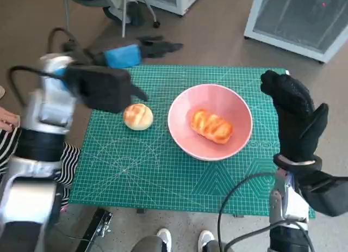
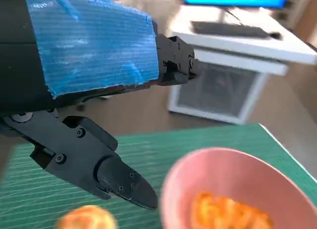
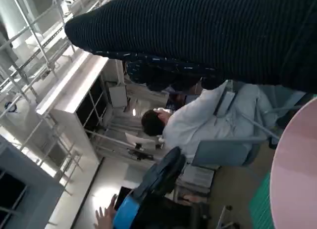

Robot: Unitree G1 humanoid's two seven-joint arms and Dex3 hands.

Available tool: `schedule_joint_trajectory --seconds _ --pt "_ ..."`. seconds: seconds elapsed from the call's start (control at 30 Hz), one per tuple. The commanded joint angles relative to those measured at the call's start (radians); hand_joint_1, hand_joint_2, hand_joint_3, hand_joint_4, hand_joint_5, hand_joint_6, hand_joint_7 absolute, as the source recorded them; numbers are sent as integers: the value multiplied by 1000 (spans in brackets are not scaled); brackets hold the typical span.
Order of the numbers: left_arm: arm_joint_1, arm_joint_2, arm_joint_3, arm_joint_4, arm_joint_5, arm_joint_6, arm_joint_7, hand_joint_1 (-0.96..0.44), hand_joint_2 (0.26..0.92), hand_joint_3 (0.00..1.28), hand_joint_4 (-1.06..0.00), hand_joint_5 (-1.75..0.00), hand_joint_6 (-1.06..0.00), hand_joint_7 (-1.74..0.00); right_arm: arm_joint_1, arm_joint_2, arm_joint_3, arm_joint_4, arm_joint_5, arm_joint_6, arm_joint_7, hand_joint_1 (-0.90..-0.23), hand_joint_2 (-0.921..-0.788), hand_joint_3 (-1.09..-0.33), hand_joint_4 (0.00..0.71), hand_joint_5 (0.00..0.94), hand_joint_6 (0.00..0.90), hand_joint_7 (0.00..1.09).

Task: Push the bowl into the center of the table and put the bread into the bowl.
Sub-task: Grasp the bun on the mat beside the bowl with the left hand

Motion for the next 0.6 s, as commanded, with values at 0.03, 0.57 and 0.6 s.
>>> schedule_joint_trajectory --seconds 0.03,0.57,0.6 --pt "47 26 20 -36 -26 30 -13 -336 751 0 -28 -3 -183 -22 9 1 0 22 23 25 15 -700 -921 -707 162 4 52 375" --pt "88 22 -52 40 71 26 37 -324 741 1 -41 -5 -209 -25 -1 -8 5 29 44 54 48 -700 -921 -705 160 2 54 377" --pt "86 17 -60 53 79 25 43 -328 741 1 -42 -5 -210 -23 -2 -9 5 29 45 56 50 -700 -921 -705 160 2 54 377"
